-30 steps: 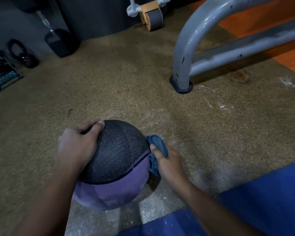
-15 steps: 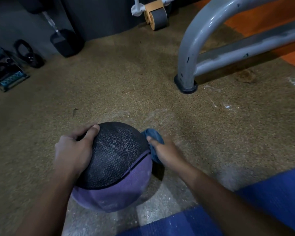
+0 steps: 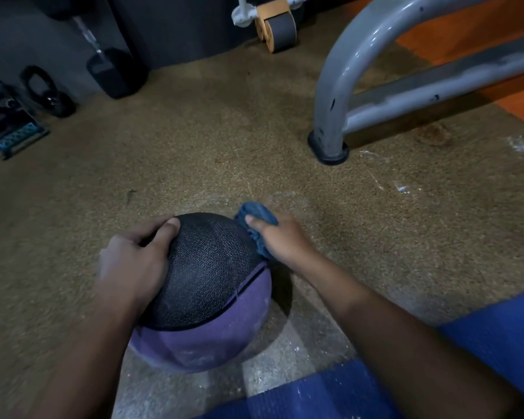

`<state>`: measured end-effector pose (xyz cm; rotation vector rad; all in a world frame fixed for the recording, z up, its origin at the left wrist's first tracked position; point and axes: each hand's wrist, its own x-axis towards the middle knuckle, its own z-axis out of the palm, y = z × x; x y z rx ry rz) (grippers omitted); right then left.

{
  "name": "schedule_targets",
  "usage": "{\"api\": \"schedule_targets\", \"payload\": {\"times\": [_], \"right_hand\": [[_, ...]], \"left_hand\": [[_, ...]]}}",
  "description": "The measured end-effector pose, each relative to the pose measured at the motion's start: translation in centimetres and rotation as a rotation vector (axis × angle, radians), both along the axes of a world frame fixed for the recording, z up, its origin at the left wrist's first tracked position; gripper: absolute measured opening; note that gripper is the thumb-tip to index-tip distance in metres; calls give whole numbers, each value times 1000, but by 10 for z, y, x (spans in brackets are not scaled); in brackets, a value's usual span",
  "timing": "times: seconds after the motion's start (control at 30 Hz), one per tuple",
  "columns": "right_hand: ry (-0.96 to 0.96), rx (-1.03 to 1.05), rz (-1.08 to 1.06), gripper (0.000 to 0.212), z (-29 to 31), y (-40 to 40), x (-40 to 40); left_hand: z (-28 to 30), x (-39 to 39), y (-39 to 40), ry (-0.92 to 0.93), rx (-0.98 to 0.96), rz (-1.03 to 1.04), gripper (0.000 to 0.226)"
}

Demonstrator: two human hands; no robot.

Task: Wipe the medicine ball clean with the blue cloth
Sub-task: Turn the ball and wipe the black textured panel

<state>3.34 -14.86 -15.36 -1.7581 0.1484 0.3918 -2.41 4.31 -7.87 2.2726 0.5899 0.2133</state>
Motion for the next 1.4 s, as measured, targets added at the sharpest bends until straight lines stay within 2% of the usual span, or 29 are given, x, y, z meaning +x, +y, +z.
{"api": "schedule_targets", "payload": {"times": [0.1,0.23,0.3,0.37,0.43,0.53,0.6,0.67,0.73,0.8,0.9,0.97,1.07,1.17,1.23,1.33,1.4], "right_hand": [[75,15,-32,19,-18,-10,-29],[-204,-57,-87,17,4,-14,-63],[-345,-179,9,18,29,-9,-61],[-404,-235,82,22,50,-1,-50],[-342,-183,72,24,49,5,-31],[-86,-58,24,24,17,3,-4],[105,33,-15,26,-4,-3,-6],[194,95,-35,20,-14,-10,-28],[184,156,-83,14,-17,-17,-55],[95,173,-115,16,-7,-20,-78],[-148,83,-85,24,20,-20,-82],[-199,-12,-47,26,34,-18,-69],[-72,-37,-106,24,16,-15,-46],[230,108,-182,28,-21,-10,-54],[294,179,-207,28,-32,-8,-74],[104,248,-227,22,-15,-9,-92],[-118,175,-200,28,7,-9,-89]], "left_hand": [[3,6,0,35,14,-15,15],[4,10,0,55,38,-86,10],[6,8,-2,38,27,-123,11],[5,7,-1,18,29,-146,12],[5,5,2,10,15,-161,12],[3,1,4,-6,0,-159,15],[3,0,4,0,-16,-152,15],[3,5,5,21,-42,-152,13],[4,11,6,49,-64,-150,10],[5,16,7,65,-59,-147,9],[5,19,7,87,-25,-154,12],[4,18,5,93,10,-157,21],[4,20,2,90,4,-113,25],[6,25,0,98,-18,-60,18],[8,30,1,119,-24,-47,9],[5,39,5,137,-33,-21,11],[6,42,6,144,-48,-1,20]]}}
